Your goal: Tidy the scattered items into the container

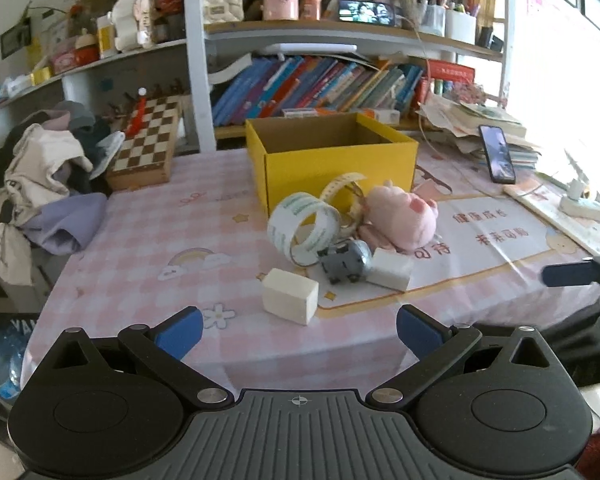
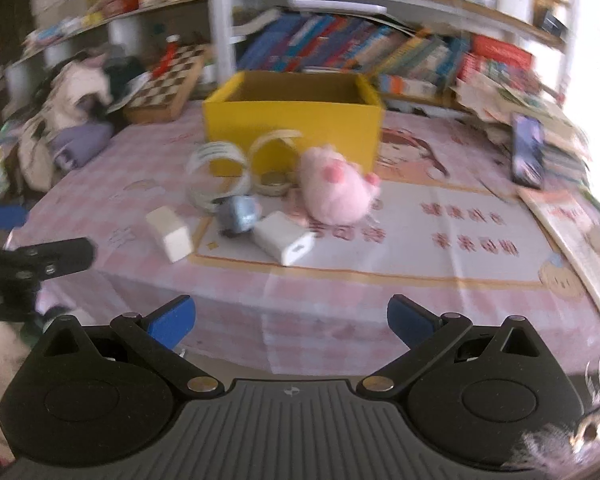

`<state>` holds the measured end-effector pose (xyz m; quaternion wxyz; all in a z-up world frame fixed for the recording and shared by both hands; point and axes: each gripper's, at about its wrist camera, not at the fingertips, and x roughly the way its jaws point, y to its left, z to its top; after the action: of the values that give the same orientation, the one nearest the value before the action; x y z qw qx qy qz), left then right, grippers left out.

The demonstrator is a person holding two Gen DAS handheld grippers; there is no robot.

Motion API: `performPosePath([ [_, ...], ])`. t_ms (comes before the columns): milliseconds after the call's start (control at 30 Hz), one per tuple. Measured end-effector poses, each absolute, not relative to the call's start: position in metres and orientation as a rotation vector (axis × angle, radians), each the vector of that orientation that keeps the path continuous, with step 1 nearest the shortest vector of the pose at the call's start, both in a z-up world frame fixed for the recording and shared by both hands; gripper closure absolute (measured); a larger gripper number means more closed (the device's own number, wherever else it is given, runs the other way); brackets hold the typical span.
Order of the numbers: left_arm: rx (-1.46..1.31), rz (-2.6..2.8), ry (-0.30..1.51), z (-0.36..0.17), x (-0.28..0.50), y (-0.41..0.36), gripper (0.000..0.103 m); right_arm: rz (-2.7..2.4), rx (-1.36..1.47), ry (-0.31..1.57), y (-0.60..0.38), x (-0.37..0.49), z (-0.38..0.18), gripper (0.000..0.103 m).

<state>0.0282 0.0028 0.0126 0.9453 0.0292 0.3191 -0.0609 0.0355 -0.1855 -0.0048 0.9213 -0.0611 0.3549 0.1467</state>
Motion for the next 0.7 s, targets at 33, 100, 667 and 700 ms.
performPosePath([
  [33, 0.062, -0.133, 0.65, 0.013, 0.029, 0.003, 0.0, 0.323, -0.149, 0.73, -0.181, 0.035, -0.005, 0.0],
  [100, 0.076, -0.147, 0.648, 0.012, 0.028, 0.003, 0.0, 0.369, -0.206, 0.724, -0.171, 0.034, -0.005, 0.0],
  [667, 0.215, -0.247, 0.647, 0.016, 0.056, 0.028, 0.0, 0.51, -0.515, 0.638, -0.178, 0.056, 0.002, 0.0],
  [700, 0.244, -0.255, 0.642, 0.015, 0.057, 0.028, 0.0, 0.517, -0.56, 0.618, -0.18, 0.056, 0.001, 0.0],
])
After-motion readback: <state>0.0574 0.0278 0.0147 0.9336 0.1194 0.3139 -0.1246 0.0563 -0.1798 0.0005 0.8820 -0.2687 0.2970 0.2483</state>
